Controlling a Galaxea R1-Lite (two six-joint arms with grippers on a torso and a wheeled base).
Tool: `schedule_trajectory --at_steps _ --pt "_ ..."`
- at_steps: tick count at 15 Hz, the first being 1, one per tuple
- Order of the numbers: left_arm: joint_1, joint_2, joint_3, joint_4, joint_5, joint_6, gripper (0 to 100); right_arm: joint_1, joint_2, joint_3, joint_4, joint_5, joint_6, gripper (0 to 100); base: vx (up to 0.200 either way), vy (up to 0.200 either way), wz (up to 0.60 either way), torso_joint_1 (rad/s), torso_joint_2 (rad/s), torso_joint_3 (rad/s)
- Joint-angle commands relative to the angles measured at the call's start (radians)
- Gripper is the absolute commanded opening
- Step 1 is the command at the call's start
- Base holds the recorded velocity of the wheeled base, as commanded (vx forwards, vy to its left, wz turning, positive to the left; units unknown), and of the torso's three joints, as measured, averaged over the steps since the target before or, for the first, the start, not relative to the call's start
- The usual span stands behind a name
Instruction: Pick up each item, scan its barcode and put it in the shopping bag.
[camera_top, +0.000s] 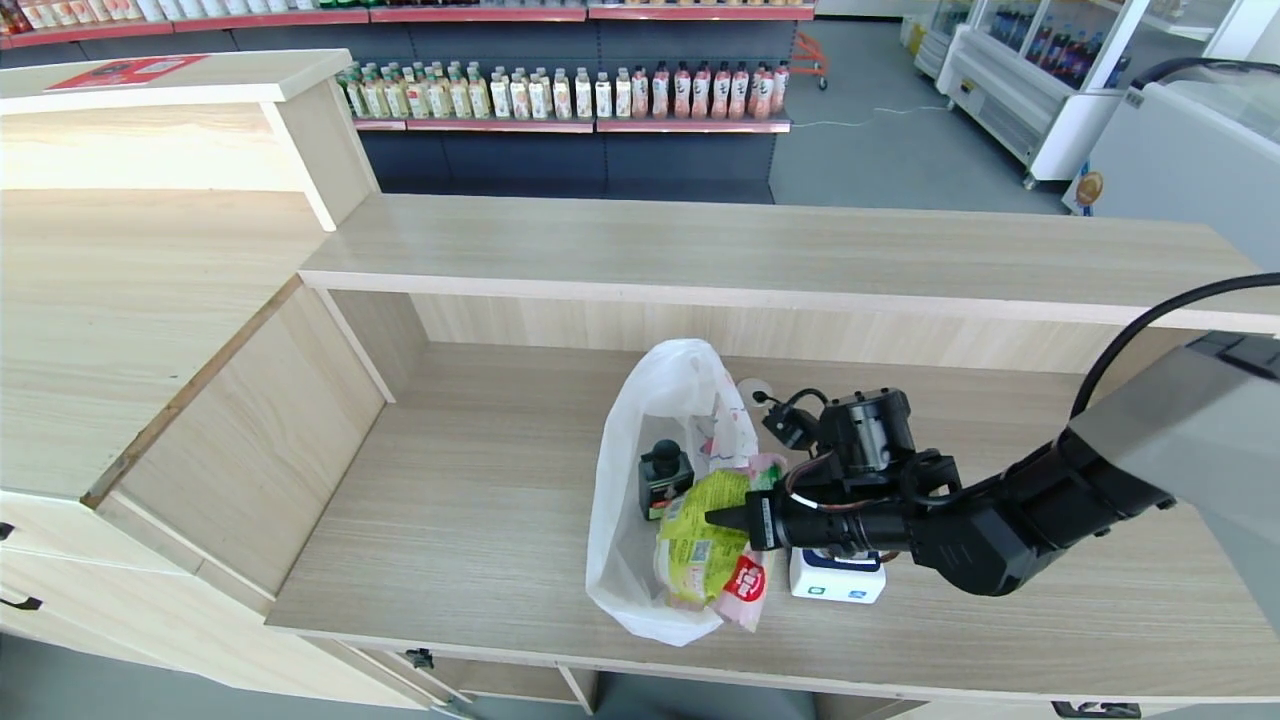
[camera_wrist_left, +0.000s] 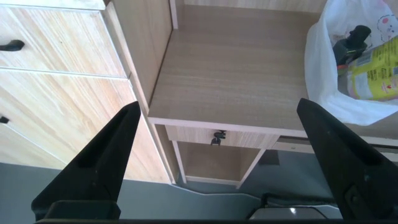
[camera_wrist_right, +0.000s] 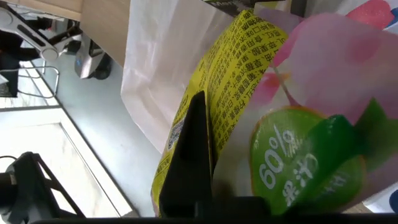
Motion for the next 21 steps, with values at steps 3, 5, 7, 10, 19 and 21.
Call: schedule_trajectory --at_steps 3,5,7,10,19,21 --pt "0.001 0.0 0.0 0.0 0.0 0.0 100 -0.001 -0.024 -0.004 -0.001 0.002 0.017 100 0.0 0.0 0.0 0.0 0.0 0.0" --pt "0.001 0.0 0.0 0.0 0.0 0.0 100 -0.002 -0.053 0.006 0.002 0.004 0.018 100 0.0 0.0 0.0 0.0 0.0 0.0" --pt "0.001 0.0 0.0 0.0 0.0 0.0 100 -0.005 -0.082 0.01 0.004 0.004 0.041 100 0.0 0.0 0.0 0.0 0.0 0.0" --pt "0.001 0.0 0.0 0.0 0.0 0.0 100 -0.013 -0.178 0.018 0.007 0.005 0.095 100 0.0 0.0 0.0 0.0 0.0 0.0" --pt "0.001 0.0 0.0 0.0 0.0 0.0 100 -0.223 -0.947 0.328 0.248 -0.377 -0.287 100 0.0 0.0 0.0 0.0 0.0 0.0" --pt "0.001 0.0 0.0 0.0 0.0 0.0 100 -0.226 -1.172 0.533 0.259 -0.509 -0.331 100 0.0 0.0 0.0 0.0 0.0 0.0"
